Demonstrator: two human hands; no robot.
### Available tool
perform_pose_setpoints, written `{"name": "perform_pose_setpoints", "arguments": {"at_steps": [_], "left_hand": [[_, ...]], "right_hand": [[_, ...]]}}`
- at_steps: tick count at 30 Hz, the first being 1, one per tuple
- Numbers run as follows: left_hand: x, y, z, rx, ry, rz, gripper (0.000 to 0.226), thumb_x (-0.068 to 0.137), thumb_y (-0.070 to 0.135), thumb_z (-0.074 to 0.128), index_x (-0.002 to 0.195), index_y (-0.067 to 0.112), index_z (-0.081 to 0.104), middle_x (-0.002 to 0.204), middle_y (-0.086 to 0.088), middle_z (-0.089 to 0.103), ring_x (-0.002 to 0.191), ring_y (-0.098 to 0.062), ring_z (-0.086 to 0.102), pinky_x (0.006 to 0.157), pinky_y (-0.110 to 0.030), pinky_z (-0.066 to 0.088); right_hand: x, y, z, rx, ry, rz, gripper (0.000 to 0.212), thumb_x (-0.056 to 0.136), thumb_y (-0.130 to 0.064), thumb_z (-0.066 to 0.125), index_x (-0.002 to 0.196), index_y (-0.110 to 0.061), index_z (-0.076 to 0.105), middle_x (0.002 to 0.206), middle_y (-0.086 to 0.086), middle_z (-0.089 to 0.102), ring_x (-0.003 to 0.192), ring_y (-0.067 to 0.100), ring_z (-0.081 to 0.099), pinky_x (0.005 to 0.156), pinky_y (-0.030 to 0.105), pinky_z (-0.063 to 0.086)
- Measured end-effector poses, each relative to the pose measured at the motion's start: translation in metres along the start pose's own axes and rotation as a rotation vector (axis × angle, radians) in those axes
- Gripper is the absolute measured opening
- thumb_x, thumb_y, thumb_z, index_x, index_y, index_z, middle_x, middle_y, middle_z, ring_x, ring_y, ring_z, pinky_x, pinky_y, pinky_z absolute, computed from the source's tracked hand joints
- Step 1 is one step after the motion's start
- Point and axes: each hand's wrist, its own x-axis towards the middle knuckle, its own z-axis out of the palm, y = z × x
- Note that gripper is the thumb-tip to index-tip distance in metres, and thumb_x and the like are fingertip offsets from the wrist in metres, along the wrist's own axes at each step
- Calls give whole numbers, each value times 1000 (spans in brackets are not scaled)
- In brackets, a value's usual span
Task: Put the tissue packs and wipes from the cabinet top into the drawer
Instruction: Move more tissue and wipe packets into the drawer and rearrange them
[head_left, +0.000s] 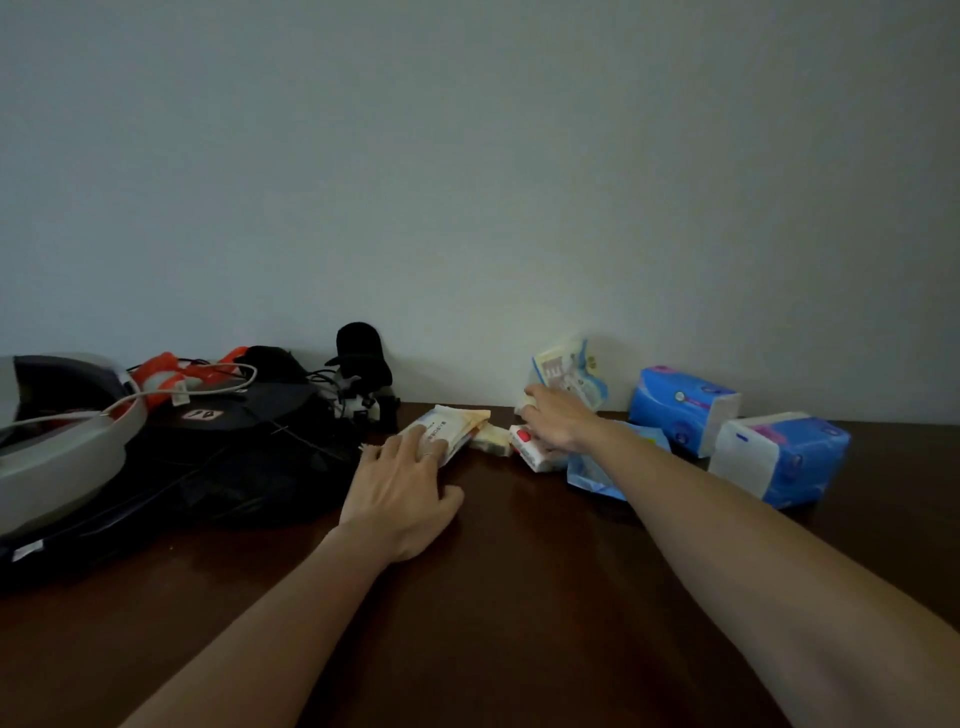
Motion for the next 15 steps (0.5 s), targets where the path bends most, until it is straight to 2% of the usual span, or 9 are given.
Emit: {"name": "perform_pose_setpoints", "arguments": {"at_steps": [3, 6, 8, 10, 12, 15], "left_hand": [[21, 2, 11, -44, 59, 168, 70, 90, 62, 29, 154, 34, 28, 162, -1, 28, 147, -20, 25, 119, -40, 19], [47, 5, 23, -132, -89, 261, 70, 94, 65, 29, 158, 39, 13, 167, 1, 12, 153, -18, 10, 122, -37, 3], [64, 6, 33, -149, -173, 247, 72, 94, 68, 27, 158, 38, 11, 168, 1, 9, 154, -19, 7, 125, -41, 3], [77, 7, 41, -134, -212, 224, 77, 92, 70, 27, 159, 35, 12, 168, 1, 13, 154, -20, 10, 125, -45, 8], [85, 9, 46, -103, -193, 177, 83, 89, 71, 28, 159, 29, 13, 164, 0, 24, 151, -22, 18, 122, -49, 14], [92, 22, 44, -15, -221, 143, 78, 89, 65, 27, 157, 27, 23, 156, -2, 33, 144, -25, 26, 113, -64, 21]], "right_hand": [[44, 11, 13, -47, -100, 64, 61, 103, -43, 36, 156, -13, 30, 163, 14, 29, 147, 32, 30, 116, 43, 29], [79, 32, 22, -89, -164, 106, 67, 101, -56, 35, 156, -19, 31, 165, 10, 24, 150, 30, 26, 120, 49, 22], [89, 40, 23, -123, -185, 89, 67, 99, -61, 34, 155, -23, 34, 165, 6, 26, 149, 28, 27, 120, 47, 22], [85, 40, 20, -63, -187, 61, 61, 99, -61, 32, 143, -24, 51, 153, 6, 45, 135, 27, 43, 111, 44, 32], [71, 31, 18, 115, -214, 102, 60, 94, -64, 31, 127, -24, 61, 130, -1, 58, 119, 23, 53, 100, 42, 37], [39, 20, 30, 216, -185, 52, 42, 90, -55, 35, 99, -22, 60, 106, 4, 63, 106, 28, 60, 88, 39, 42]]}}
